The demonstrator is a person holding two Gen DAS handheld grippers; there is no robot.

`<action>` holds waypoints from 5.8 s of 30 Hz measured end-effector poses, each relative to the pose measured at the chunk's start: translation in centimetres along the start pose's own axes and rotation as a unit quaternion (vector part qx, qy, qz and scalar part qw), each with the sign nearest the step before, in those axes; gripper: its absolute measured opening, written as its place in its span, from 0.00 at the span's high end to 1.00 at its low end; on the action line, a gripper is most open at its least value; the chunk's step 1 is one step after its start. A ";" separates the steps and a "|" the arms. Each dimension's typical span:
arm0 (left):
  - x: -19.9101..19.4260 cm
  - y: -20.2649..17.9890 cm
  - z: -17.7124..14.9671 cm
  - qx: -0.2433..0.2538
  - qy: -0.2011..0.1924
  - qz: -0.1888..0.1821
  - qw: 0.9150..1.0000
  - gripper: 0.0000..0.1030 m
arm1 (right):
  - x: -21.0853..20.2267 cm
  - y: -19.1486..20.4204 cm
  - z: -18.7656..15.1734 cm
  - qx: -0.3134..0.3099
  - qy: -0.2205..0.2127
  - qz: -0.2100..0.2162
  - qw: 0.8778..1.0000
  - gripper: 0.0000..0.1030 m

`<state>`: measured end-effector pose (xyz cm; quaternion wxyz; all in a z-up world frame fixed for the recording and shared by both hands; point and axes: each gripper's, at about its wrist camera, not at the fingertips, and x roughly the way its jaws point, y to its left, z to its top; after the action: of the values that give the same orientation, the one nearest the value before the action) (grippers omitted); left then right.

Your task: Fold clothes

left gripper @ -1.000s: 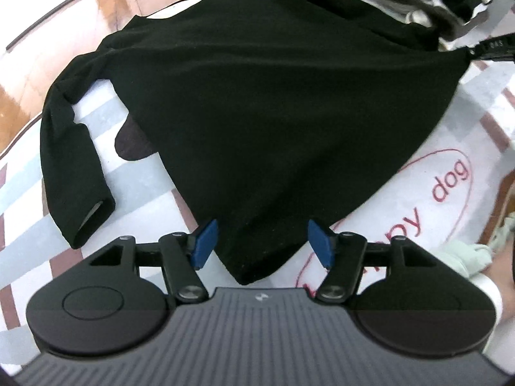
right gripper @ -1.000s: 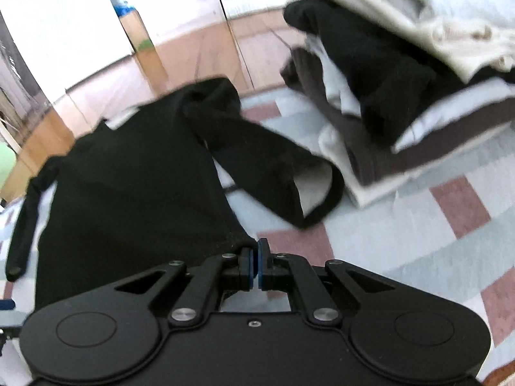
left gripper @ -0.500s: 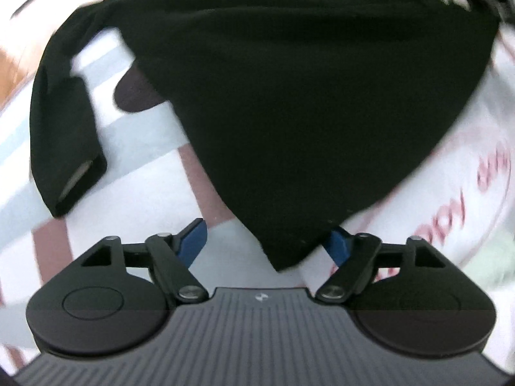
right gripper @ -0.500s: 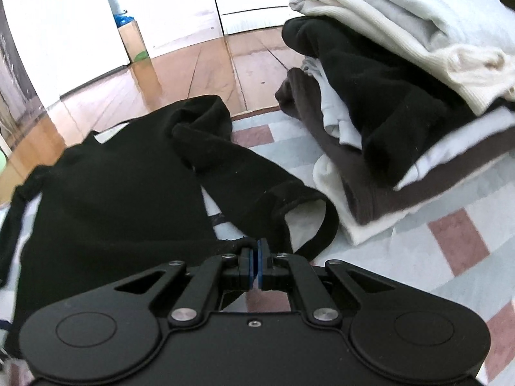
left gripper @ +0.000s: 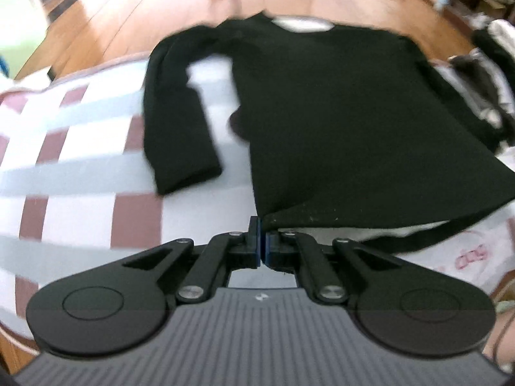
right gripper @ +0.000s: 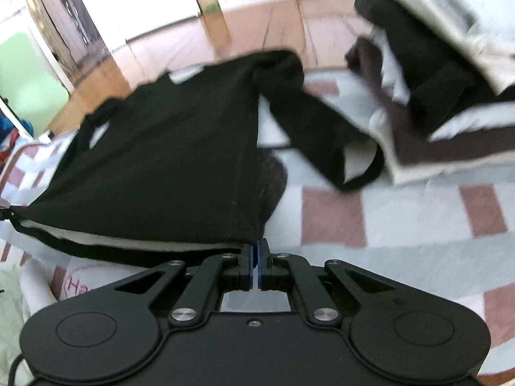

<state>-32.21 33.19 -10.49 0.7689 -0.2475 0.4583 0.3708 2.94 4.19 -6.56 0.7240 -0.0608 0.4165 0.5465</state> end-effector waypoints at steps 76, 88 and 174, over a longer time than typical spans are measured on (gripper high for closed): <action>-0.2 4.8 27.2 0.069 -0.042 -0.060 0.995 0.14 | 20.0 25.1 28.2 -0.213 0.184 -0.120 0.952 0.60; 9.8 5.1 27.8 0.016 -0.104 -0.024 0.994 0.16 | 27.1 13.7 27.3 -0.059 0.132 -0.121 0.982 0.90; 16.3 21.3 16.7 -0.190 -0.026 -0.071 0.979 0.33 | 33.8 20.1 20.4 -0.156 0.099 0.010 0.983 0.48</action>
<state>-35.52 63.69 -18.15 0.7438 -0.4113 0.3406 0.4020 -1.18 48.25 -8.65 0.6550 -0.2227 0.3962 0.6036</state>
